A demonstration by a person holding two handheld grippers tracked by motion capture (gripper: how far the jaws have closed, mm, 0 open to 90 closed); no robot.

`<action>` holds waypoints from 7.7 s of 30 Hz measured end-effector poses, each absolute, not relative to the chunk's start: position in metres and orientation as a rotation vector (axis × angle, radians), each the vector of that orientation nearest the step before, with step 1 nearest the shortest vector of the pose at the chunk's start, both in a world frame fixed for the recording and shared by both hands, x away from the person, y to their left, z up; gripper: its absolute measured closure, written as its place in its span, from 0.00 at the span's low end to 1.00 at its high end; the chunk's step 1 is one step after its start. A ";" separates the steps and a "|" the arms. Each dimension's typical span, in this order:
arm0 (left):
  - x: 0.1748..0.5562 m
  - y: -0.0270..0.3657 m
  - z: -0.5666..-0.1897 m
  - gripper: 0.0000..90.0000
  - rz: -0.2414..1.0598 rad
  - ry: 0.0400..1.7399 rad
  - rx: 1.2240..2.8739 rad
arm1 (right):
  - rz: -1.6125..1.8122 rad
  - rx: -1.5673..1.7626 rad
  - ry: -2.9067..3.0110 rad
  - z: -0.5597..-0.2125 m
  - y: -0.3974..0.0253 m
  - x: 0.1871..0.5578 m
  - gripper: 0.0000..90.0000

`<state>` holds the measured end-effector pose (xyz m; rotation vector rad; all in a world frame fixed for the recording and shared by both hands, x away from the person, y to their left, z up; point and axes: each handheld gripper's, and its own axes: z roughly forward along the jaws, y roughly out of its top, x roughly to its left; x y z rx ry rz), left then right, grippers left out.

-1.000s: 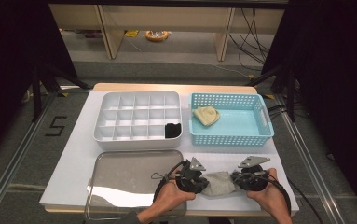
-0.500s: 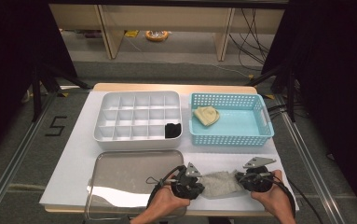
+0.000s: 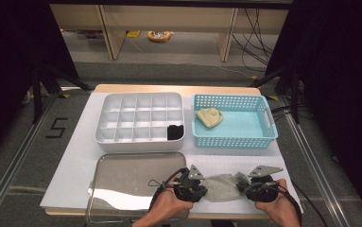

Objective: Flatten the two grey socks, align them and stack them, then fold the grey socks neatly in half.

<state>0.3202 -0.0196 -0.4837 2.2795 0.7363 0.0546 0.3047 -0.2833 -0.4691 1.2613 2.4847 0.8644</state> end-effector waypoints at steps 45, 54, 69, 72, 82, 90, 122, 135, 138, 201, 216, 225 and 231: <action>0.330 -0.029 -0.482 0.92 0.044 0.802 2.258 | 0.951 1.309 2.393 -0.458 -0.295 0.304 0.72; 0.332 -0.028 -0.474 0.92 0.016 0.798 2.265 | 1.054 1.320 2.361 -0.456 -0.294 0.306 0.57; 0.336 -0.007 -0.463 0.92 0.013 0.753 2.319 | 1.139 1.314 2.389 -0.459 -0.276 0.303 0.38; 0.335 -0.002 -0.460 0.92 0.029 0.755 2.311 | 1.117 1.263 2.390 -0.456 -0.272 0.302 0.44; 0.334 0.002 -0.458 0.92 0.035 0.733 2.335 | 1.094 1.202 2.418 -0.458 -0.268 0.300 0.66; 0.331 0.002 -0.455 0.92 0.046 0.739 2.328 | 1.106 1.153 2.428 -0.456 -0.261 0.300 0.76; 0.332 0.000 -0.448 0.93 0.010 0.752 2.312 | 0.976 1.125 2.534 -0.470 -0.224 0.320 0.89; 0.332 0.002 -0.456 0.91 0.008 0.785 2.295 | 0.873 1.222 2.448 -0.461 -0.262 0.316 0.75; 0.333 0.002 -0.454 0.91 0.008 0.772 2.309 | 0.834 1.250 2.492 -0.471 -0.256 0.317 0.84; 0.334 -0.025 -0.462 0.92 -0.065 0.805 2.338 | 0.995 1.103 2.420 -0.440 -0.268 0.303 0.85; 0.332 0.002 -0.443 0.92 -0.072 0.800 2.368 | 1.079 1.067 2.534 -0.460 -0.223 0.306 0.90; 0.332 0.001 -0.445 0.92 -0.104 0.809 2.355 | 1.020 1.084 2.598 -0.477 -0.208 0.307 0.90; 0.331 -0.001 -0.441 0.92 -0.098 0.804 2.344 | 1.016 1.087 2.610 -0.477 -0.210 0.308 0.90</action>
